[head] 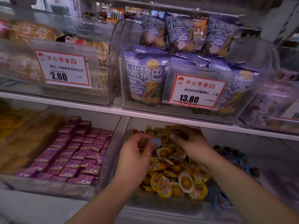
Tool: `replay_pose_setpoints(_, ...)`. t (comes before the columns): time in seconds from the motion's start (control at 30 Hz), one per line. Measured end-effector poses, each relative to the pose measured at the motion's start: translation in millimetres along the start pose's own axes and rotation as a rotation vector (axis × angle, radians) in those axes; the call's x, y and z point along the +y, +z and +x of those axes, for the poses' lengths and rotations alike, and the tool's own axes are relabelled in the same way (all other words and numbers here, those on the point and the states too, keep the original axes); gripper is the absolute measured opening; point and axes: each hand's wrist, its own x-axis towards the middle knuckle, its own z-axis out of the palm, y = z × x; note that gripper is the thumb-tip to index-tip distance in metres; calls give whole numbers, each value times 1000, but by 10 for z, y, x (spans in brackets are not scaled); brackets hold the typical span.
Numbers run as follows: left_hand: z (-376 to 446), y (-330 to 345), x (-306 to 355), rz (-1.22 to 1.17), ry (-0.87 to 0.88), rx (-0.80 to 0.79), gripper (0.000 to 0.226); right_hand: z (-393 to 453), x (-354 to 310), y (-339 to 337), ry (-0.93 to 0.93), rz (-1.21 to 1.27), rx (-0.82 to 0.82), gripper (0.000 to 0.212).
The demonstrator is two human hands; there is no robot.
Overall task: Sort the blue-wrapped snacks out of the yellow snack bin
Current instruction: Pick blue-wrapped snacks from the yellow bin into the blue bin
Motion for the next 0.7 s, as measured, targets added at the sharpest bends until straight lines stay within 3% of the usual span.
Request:
replay_pose_setpoints(0.1,-41,7,-17,181,88,-75,14,-139,-78,-126,-142,-148,19,17)
replay_pose_setpoints(0.17,-22,22,-31,229,96,-92,14,-221,-119,-235,-225,-403,-3,14)
replay_pose_setpoints(0.27,59,32,-51,257,77,-106,16,-307,-108,-266,-295,-758,-256,33)
replay_pose_setpoints(0.33,90,47,-66,237,85,-137,18,-341,-75,-183,-310,-867,-388,43)
replay_pose_setpoints(0.5,23,124,-69,218,203,-157,25,-371,-32,-23,-311,-652,-351,32)
replay_pose_setpoints(0.7,-67,176,-16,152,285,-60,28,-467,-39,13,-139,-130,140,14)
